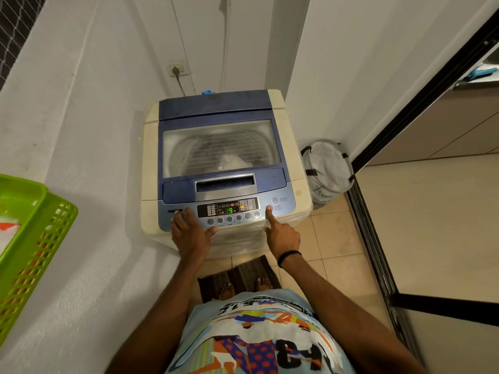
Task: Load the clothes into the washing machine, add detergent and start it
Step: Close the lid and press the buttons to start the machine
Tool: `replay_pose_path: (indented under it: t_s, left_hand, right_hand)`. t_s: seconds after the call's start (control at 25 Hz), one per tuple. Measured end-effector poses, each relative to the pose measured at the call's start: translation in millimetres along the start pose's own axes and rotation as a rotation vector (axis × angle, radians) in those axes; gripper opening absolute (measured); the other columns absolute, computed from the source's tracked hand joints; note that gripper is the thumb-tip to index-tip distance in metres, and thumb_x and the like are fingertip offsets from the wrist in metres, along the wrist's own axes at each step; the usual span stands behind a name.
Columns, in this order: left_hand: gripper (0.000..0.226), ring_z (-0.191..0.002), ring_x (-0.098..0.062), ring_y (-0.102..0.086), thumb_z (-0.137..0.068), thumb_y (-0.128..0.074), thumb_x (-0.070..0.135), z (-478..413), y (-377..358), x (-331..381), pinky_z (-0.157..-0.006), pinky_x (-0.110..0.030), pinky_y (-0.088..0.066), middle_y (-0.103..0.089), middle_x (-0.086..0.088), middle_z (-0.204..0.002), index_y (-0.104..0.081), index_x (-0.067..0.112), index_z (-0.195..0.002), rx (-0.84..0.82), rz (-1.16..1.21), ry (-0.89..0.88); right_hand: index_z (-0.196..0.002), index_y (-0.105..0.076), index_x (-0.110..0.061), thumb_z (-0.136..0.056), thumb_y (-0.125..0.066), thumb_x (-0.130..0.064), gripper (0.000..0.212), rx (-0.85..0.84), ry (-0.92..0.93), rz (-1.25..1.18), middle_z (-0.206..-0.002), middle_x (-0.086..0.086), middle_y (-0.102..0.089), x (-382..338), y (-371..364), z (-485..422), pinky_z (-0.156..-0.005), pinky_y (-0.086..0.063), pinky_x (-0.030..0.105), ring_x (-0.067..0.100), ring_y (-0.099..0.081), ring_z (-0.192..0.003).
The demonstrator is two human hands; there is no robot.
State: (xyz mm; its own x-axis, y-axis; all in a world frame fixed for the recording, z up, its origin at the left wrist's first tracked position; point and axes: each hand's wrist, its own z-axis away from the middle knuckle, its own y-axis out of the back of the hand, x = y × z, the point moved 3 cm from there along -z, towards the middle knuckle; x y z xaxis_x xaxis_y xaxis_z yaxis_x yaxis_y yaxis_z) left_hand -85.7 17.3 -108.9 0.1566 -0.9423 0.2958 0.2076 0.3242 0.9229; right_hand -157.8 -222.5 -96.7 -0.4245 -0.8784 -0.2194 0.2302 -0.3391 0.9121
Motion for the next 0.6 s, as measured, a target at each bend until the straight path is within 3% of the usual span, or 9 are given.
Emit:
replay_pose_path:
  t_s: [0.2, 0.6]
  left_hand:
    - [0.106, -0.143, -0.043, -0.023, -0.072, -0.074, 0.062, 1.1, 0.9, 1.1, -0.11, -0.057, -0.035, -0.021, -0.023, -0.157, -0.023, 0.011, -0.151, -0.001, 0.003, 0.003]
    - [0.106, -0.143, -0.043, -0.023, -0.074, -0.073, 0.061, 0.8, 1.1, 3.6, -0.111, -0.055, -0.035, -0.021, -0.022, -0.157, -0.021, 0.011, -0.152, 0.0, 0.001, 0.015]
  right_hand:
    - [-0.152, -0.008, -0.037, -0.101, -0.044, -0.035, 0.063, -0.012, -0.01, 0.008, -0.091, 0.014, -0.07, -0.4, 1.2, -4.8, -0.07, -0.051, 0.039, 0.031, -0.066, -0.077]
    - [-0.153, -0.001, -0.039, -0.1, -0.046, -0.035, 0.069, -0.013, -0.032, 0.006, -0.084, 0.012, -0.068, 2.1, -3.4, -2.7, -0.065, -0.048, 0.037, 0.029, -0.064, -0.07]
